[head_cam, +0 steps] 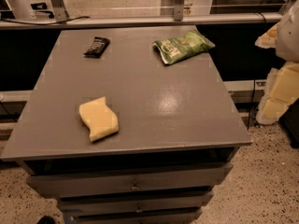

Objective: Move sponge near rxbar chocolate

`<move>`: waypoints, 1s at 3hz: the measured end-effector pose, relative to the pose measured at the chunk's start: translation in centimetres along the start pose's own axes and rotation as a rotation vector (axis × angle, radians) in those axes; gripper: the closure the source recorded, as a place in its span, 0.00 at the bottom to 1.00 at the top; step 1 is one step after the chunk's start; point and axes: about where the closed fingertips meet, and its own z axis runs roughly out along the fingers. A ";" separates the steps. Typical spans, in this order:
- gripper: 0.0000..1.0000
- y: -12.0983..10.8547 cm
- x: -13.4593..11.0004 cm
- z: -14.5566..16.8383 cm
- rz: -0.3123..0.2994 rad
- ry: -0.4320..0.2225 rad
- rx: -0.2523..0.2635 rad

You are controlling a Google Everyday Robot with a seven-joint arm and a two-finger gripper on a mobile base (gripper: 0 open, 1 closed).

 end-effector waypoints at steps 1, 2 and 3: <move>0.00 0.0 0.0 0.0 0.000 0.000 0.000; 0.00 0.4 -1.3 1.0 0.035 -0.080 -0.007; 0.00 1.0 -6.3 3.5 0.112 -0.275 -0.053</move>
Offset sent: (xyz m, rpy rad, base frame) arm 0.0093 0.0502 -0.0271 0.3088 -0.0148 -0.0401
